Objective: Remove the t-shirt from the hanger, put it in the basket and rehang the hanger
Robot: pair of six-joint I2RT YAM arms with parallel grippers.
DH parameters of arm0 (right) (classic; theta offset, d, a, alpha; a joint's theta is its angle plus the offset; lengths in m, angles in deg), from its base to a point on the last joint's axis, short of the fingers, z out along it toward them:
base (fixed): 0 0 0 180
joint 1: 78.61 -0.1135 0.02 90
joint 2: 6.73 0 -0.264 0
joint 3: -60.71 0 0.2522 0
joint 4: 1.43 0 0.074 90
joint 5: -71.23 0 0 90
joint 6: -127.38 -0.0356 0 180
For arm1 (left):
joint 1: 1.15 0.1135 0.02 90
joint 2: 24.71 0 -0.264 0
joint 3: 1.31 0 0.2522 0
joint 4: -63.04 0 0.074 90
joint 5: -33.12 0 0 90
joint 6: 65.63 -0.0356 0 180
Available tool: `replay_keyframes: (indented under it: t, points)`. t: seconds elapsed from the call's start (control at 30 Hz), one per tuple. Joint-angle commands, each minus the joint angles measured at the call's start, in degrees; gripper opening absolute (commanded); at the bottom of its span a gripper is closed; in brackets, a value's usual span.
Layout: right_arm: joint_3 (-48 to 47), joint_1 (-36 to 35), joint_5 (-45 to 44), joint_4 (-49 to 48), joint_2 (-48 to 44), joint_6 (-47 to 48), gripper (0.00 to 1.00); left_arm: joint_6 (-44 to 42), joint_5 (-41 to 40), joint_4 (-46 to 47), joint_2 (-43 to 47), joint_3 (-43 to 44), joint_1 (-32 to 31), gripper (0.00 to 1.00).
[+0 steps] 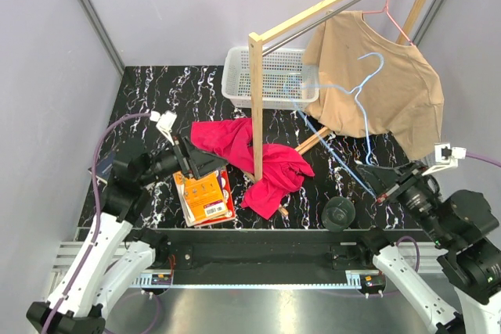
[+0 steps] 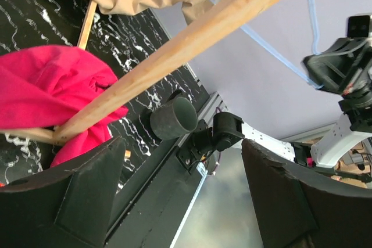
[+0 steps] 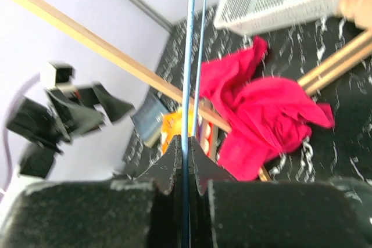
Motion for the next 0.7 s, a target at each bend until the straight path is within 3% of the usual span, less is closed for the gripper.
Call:
replay_keyframes:
  t: [0.0, 0.67]
  points:
    - [-3.3, 0.07, -3.17, -9.4, 1.02, -1.39, 0.0, 0.82, -2.64, -0.72, 2.77, -1.57, -0.18, 0.86]
    - [-5.33, 0.07, -4.57, -26.8, 13.06, -1.56, 0.0, 0.56, -0.27, -7.66, 3.48, 3.87, -0.18, 0.86]
